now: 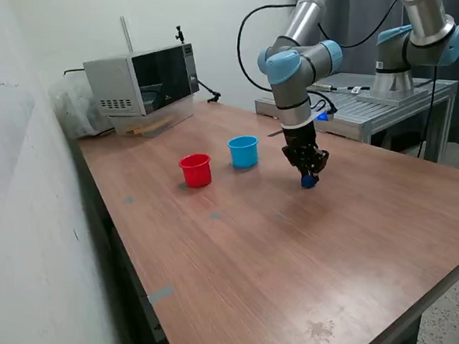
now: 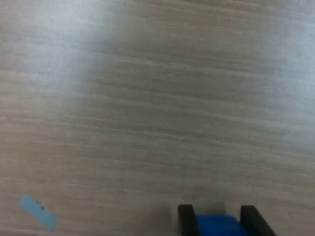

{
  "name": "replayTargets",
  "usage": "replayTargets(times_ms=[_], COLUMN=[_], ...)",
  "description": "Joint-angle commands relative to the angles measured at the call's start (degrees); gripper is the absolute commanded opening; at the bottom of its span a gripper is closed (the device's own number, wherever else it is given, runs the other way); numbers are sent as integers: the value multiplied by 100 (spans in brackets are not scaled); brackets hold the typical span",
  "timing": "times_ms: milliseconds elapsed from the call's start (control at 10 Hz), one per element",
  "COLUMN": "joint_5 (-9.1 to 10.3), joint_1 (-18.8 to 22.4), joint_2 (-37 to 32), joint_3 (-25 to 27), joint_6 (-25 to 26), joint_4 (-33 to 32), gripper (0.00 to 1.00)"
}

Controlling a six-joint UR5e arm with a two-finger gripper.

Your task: Place red objects in the red bin, and blue objects in the blue bin.

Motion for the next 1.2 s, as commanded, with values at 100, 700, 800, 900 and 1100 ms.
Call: replayTargets(times_ms=[100,700,800,900,1100], joint_5=[-100,-408,-408,-408,-461], joint_1=[-81,-1274,-1468,-1592,-1663], joint_2=[-164,-797,-841,-859,-859], joint_3=[-5,-4,-13,-31,-31], joint_6=[-31,-417,-453,-462,-488], joint_4=[-6,38,20,20,29], gripper=[0,0,0,0,0])
